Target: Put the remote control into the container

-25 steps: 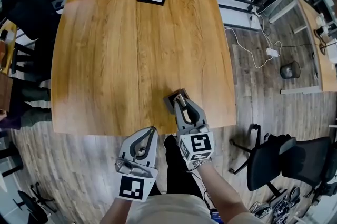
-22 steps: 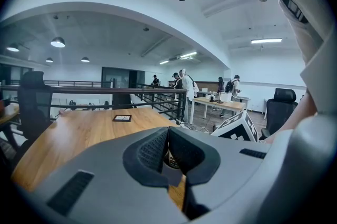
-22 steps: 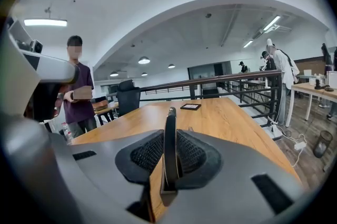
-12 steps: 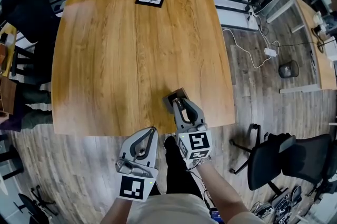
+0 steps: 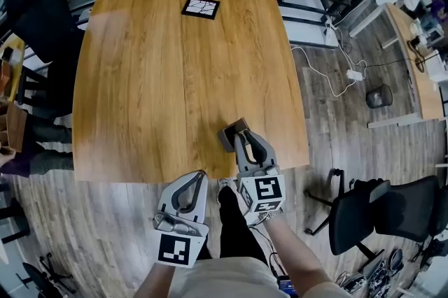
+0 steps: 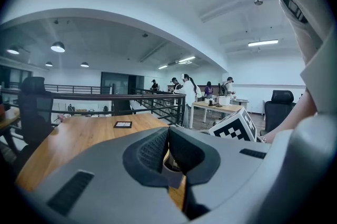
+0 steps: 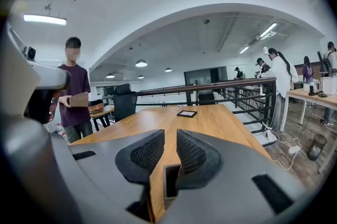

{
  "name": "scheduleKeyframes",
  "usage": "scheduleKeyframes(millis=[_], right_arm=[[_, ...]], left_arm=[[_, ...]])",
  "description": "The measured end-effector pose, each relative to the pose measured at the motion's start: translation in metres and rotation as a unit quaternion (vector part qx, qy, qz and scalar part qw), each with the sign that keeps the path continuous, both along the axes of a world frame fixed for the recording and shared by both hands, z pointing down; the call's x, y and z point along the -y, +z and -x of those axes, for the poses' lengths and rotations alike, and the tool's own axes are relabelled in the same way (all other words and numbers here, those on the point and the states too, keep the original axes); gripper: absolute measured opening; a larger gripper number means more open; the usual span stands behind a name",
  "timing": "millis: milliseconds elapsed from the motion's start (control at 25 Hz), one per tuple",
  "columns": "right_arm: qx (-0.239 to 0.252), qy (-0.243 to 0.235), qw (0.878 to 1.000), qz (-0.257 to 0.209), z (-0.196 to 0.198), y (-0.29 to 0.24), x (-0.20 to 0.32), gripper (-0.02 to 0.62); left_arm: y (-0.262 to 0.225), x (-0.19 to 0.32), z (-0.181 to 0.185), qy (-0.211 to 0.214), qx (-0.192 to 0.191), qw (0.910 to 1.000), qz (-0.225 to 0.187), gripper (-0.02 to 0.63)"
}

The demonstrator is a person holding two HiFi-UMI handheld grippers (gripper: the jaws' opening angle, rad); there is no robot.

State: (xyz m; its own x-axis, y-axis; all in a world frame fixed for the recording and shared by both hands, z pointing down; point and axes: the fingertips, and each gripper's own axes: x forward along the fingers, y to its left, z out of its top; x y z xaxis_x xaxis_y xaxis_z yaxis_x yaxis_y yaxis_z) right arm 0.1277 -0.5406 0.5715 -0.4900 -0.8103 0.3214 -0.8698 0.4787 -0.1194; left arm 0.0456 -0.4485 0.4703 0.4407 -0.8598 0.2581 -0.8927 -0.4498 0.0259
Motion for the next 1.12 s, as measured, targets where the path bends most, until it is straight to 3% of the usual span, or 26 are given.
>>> scheduleKeyframes(millis=[80,120,360,480,760,1120], right_arm=[[0.001,0.005,1.0,-0.012,-0.001,-0.012,-0.002,0.083],[0.002,0.008,1.0,-0.016,-0.001,-0.019,-0.004,0.083],[0.02,0.004,0.999,-0.048,0.007,-0.062,-0.027,0.081],[0.032,-0.002,0.997,-0.073,0.016,-0.092,-0.045,0.041],[0.048,-0.023,0.99,-0.13,0.048,-0.161,-0.103,0.018],[0.055,-0.08,0.982,-0.161,0.097,-0.222,-0.23,0.018]], left_arm=[[-0.006,-0.005,0.0,0.037,0.048,0.998,-0.019,0.012],[-0.01,-0.007,0.001,0.041,0.053,0.9975,-0.024,0.012],[-0.036,-0.022,0.012,-0.023,-0.056,0.9979,-0.023,0.012],[-0.049,-0.033,0.018,-0.019,-0.058,0.9975,-0.037,0.012],[-0.083,-0.072,0.04,-0.007,-0.061,0.9955,-0.072,0.012],[-0.114,-0.155,0.073,-0.003,-0.08,0.9917,-0.1,0.012]])
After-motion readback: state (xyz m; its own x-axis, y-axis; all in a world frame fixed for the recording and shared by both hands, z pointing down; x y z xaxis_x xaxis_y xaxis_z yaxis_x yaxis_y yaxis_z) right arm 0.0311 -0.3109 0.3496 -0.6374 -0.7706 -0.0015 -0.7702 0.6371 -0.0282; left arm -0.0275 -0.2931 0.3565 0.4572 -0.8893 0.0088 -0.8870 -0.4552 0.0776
